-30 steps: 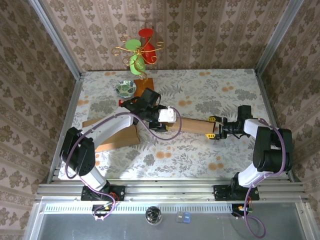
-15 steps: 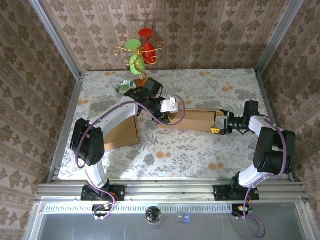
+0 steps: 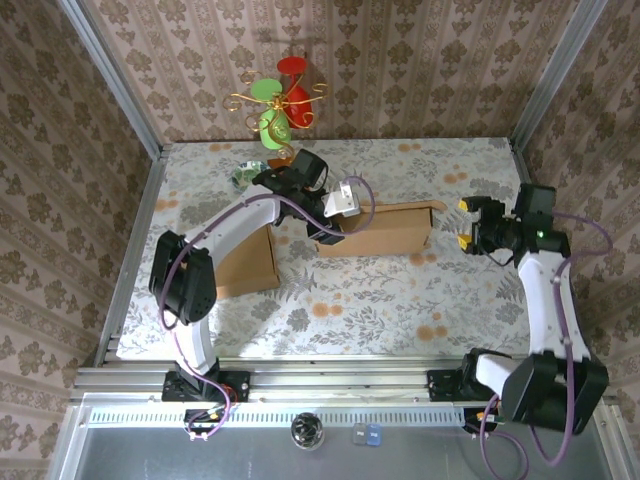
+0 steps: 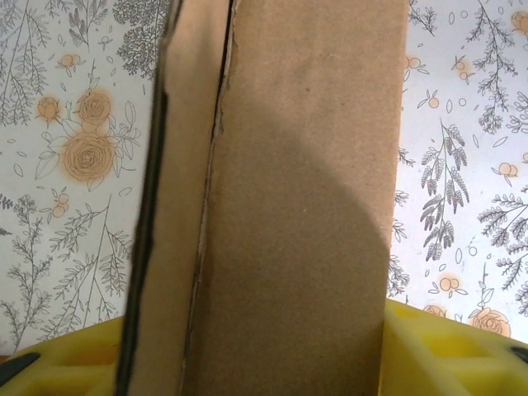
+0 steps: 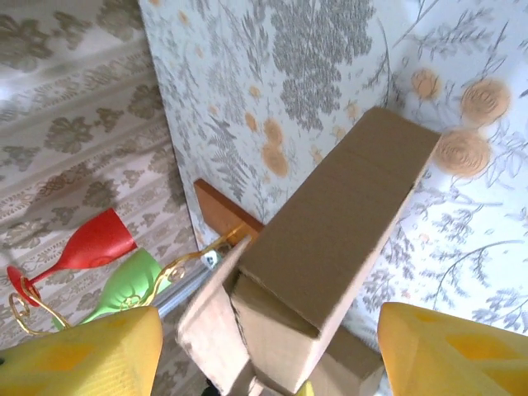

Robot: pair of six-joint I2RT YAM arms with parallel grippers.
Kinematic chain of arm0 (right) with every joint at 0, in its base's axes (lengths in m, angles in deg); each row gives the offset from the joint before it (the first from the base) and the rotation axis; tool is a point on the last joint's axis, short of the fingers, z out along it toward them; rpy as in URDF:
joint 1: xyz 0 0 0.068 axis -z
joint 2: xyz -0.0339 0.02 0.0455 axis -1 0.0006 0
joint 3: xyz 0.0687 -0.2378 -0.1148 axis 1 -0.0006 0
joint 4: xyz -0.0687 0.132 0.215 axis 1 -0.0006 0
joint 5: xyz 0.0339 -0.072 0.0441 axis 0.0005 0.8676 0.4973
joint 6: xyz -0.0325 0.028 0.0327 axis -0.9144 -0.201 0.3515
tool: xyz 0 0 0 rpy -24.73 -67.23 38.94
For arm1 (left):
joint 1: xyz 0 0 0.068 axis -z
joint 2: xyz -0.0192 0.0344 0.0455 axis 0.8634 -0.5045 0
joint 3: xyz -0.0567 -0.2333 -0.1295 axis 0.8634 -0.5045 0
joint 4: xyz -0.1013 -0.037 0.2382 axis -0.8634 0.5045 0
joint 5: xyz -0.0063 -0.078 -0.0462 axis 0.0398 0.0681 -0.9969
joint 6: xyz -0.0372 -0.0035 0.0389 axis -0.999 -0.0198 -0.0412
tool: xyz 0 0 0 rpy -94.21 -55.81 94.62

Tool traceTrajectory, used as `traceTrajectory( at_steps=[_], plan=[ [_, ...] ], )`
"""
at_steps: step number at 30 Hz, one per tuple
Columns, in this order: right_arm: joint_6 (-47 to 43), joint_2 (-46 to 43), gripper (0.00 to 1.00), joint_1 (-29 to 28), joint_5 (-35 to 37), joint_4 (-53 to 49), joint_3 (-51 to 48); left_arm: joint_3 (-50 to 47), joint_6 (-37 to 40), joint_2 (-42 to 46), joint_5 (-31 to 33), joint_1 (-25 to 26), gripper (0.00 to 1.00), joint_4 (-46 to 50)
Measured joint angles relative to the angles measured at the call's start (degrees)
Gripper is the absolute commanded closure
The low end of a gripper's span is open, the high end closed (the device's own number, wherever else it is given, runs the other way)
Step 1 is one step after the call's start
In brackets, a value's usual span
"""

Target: Fold the paper box

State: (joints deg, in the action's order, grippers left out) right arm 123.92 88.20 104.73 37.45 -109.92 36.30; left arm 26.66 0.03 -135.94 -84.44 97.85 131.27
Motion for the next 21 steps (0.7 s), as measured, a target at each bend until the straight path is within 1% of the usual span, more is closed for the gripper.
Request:
traceTrajectory(
  at_steps=[2,7,9,10,12,15,21],
  plan=[
    [-0.22,-2.49,0.32,-3.04,2.84,0.28,-1.42,0.81,-0.83,-0.50,-0.35,0.00,0.43,1.03],
    [1.11,-3.85,0.33,-18.71,10.25,5.20,-5.51,3.63,-1.51,-2.01,-1.18,0.07,0.45,4.63],
    [2.12,-3.76,0.34,-23.87,12.87,7.52,-6.75,4.46,-1.66,-2.38,-1.27,0.11,0.45,5.75],
    [2.45,-3.45,0.34,-25.49,13.97,8.57,-7.04,4.72,-1.68,-2.49,-1.27,0.13,0.45,6.29],
    [2.86,-2.14,0.34,-27.71,15.80,10.84,-7.06,5.57,-1.97,-2.82,-1.25,0.28,0.45,8.00],
    [2.91,0.24,0.34,-29.27,17.77,13.44,-7.02,7.15,-2.29,-3.61,-1.03,0.76,0.45,10.12],
    [3.78,4.50,0.38,-30.42,19.32,16.52,-6.99,8.90,-2.99,-4.44,-0.09,2.03,0.43,12.33]
  ],
)
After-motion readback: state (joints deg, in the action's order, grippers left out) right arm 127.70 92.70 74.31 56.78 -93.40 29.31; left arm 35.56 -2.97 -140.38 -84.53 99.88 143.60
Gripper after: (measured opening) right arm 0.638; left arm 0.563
